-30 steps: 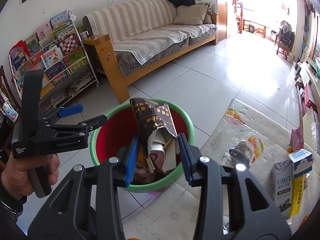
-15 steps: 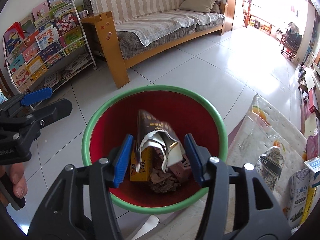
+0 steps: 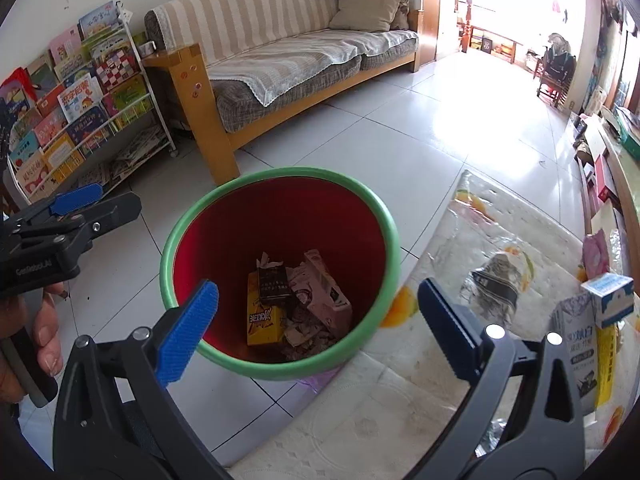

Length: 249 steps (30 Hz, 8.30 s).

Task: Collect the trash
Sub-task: 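Open both grippers over the red bin to drop paper and wrapper, then reach the left gripper to the white paper cup and grasp it, then hold the cup with the left gripper while the right grasps the small blue-white milk carton, then carry cup and carton over the bin and open both grippers, then grasp the silver foil wrapper with the left gripper and lift it, then hold the foil with the left gripper while the right grasps the yellow medicine box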

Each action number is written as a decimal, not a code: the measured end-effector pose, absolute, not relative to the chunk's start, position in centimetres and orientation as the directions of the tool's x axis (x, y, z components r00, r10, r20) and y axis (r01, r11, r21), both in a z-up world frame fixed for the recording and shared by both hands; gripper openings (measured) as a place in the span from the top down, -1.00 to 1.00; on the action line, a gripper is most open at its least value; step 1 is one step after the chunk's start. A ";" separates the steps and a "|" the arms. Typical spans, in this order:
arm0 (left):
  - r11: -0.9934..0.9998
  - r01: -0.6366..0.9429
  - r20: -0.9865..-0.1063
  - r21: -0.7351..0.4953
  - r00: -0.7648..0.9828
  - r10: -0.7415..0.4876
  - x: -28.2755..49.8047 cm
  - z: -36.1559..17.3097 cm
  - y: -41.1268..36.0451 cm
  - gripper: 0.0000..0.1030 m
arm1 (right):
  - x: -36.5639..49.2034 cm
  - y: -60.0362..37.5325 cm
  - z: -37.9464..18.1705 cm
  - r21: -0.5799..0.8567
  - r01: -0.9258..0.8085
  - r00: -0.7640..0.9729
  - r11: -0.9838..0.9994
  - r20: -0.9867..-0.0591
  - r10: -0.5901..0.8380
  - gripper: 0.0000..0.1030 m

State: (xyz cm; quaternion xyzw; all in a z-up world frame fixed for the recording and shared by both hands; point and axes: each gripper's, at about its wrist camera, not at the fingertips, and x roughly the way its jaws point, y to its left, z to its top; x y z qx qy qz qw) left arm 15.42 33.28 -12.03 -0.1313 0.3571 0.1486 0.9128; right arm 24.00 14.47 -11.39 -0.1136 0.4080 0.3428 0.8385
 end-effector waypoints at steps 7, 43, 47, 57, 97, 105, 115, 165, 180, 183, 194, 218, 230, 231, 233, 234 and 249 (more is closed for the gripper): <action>0.959 -0.242 -0.692 -0.144 0.717 0.077 17.3 -11.9 26.5 -0.85 | 22.8 5.7 -9.6 0.038 -0.523 0.556 0.851 -0.742 0.375 -0.91; 0.999 -0.025 -0.867 0.024 0.497 0.033 37.3 -21.6 8.4 -0.84 | 25.9 -18.4 -12.7 0.097 -0.204 0.611 0.974 -0.765 0.204 -0.91; 1.000 -0.021 -0.877 0.019 0.480 0.026 37.8 -22.3 8.5 -0.68 | 27.4 -17.9 -12.5 0.106 -0.205 0.612 0.973 -0.762 0.212 -0.91; 0.999 0.028 -0.873 0.030 0.487 0.013 36.9 -22.5 8.4 -0.18 | 31.7 -14.2 -11.5 0.118 -0.213 0.621 0.970 -0.750 0.227 -0.91; 0.997 0.018 -0.800 -0.076 0.596 -0.072 32.5 -17.5 11.1 -0.19 | 40.0 -9.8 -14.8 0.161 -0.112 0.530 0.981 -0.825 0.196 0.29; 0.997 0.017 -0.775 -0.080 0.627 -0.073 31.4 -15.7 11.3 -0.19 | 37.1 -10.8 -12.2 0.172 -0.149 0.568 0.974 -0.791 0.227 0.30; 0.994 -0.041 -0.723 -0.105 0.689 -0.048 27.8 -12.0 14.0 -0.19 | 31.3 -8.6 -7.3 0.127 -0.247 0.642 0.961 -0.721 0.260 0.30; 0.923 -0.368 -0.741 -0.111 0.650 0.170 16.8 -15.0 36.4 -0.59 | 26.8 19.9 -12.2 0.115 -0.623 0.449 0.774 -0.757 0.474 0.28; 0.922 -0.366 -0.734 -0.130 0.660 0.159 16.8 -14.6 35.9 -0.61 | 26.0 17.9 -12.3 0.113 -0.605 0.472 0.788 -0.746 0.470 -0.91; 0.923 -0.363 -0.731 -0.128 0.664 0.159 16.9 -14.3 35.3 -0.68 | 25.5 16.5 -11.9 0.102 -0.593 0.487 0.798 -0.744 0.457 -0.91; 0.968 -0.218 -0.728 -0.123 0.683 0.062 19.3 -13.5 27.4 -0.85 | 23.7 5.0 -10.5 0.075 -0.457 0.597 0.886 -0.713 0.369 -0.91; 0.966 0.254 -0.826 -0.048 0.534 -0.182 24.4 -18.4 2.7 -0.85 | 21.5 -19.2 -11.6 0.087 -0.118 0.665 0.989 -0.733 0.144 -0.91; 0.938 0.342 -0.887 0.063 0.450 -0.104 27.0 -22.1 -1.4 -0.61 | 21.4 -22.4 -13.0 0.112 -0.067 0.652 0.991 -0.747 0.128 -0.91; 0.938 0.341 -0.891 0.063 0.442 -0.101 27.1 -22.4 -1.5 -0.47 | 21.4 -22.6 -13.1 0.114 -0.064 0.650 0.991 -0.749 0.128 -0.91; 0.936 0.345 -0.901 0.073 0.426 -0.086 27.3 -22.9 -1.7 -0.23 | 21.4 -22.9 -13.4 0.122 -0.058 0.646 0.991 -0.752 0.131 -0.91; 0.934 0.350 -0.901 0.071 0.425 -0.090 27.3 -23.0 -1.7 -0.15 | 21.4 -23.0 -13.6 0.125 -0.056 0.643 0.991 -0.755 0.132 -0.91; 0.958 0.287 -0.851 0.028 0.509 -0.128 25.8 -19.3 0.7 0.68 | 25.5 -19.5 -13.7 0.055 -0.185 0.654 0.981 -0.738 0.165 -0.91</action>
